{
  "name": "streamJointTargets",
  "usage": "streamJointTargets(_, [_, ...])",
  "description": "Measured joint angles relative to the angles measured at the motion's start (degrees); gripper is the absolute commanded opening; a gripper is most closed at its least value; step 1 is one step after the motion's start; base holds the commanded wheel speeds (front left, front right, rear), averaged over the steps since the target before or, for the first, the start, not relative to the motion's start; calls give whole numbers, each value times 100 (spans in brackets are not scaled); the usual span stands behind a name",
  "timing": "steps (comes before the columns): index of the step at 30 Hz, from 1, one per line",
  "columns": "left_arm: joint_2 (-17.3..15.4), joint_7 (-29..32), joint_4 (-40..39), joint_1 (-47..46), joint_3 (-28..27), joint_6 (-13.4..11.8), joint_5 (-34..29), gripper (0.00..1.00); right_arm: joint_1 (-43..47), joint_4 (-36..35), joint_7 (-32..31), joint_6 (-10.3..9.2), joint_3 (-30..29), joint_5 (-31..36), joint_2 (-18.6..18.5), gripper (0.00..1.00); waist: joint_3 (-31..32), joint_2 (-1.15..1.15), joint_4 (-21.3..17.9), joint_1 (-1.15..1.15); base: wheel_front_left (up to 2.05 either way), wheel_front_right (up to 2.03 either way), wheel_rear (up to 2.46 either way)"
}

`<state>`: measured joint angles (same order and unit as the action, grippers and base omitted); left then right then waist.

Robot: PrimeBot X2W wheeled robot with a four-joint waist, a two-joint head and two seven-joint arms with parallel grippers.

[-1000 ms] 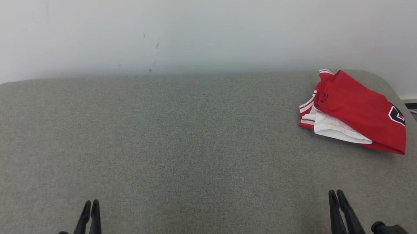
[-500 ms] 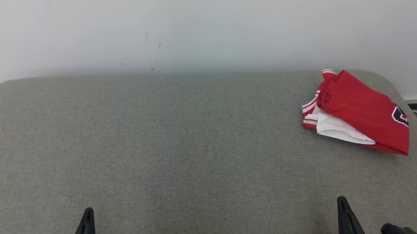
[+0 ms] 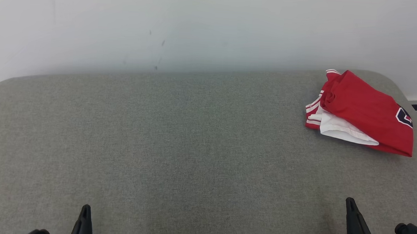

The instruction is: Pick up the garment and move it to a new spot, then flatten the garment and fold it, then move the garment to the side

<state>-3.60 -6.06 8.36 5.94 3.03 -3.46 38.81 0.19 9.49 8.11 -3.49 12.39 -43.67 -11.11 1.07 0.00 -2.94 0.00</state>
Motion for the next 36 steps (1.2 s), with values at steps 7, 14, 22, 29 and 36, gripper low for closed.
streamJointTargets(7, [5,121,76,-89,-79,87,483,0,-85,53,-122,92,-199,-461,89,0,-11,0,29,0,0,0,0])
streamJointTargets(14, [14,254,177,-180,-158,198,1015,0,-91,152,-297,194,-396,-920,172,0,-22,0,58,0,0,0,0])
streamJointTargets(22, [23,397,256,-269,-254,302,1574,0,-189,220,-458,302,-614,-1469,270,0,-36,0,91,0,0,0,0])
streamJointTargets(29, [32,509,344,-377,-324,401,2127,0,-205,292,-597,402,-813,-1924,349,0,-47,0,120,0,0,0,0])
streamJointTargets(36, [44,633,420,-478,-416,504,2613,0,-238,375,-728,509,-1007,-2382,433,0,-58,0,148,0,0,0,0])
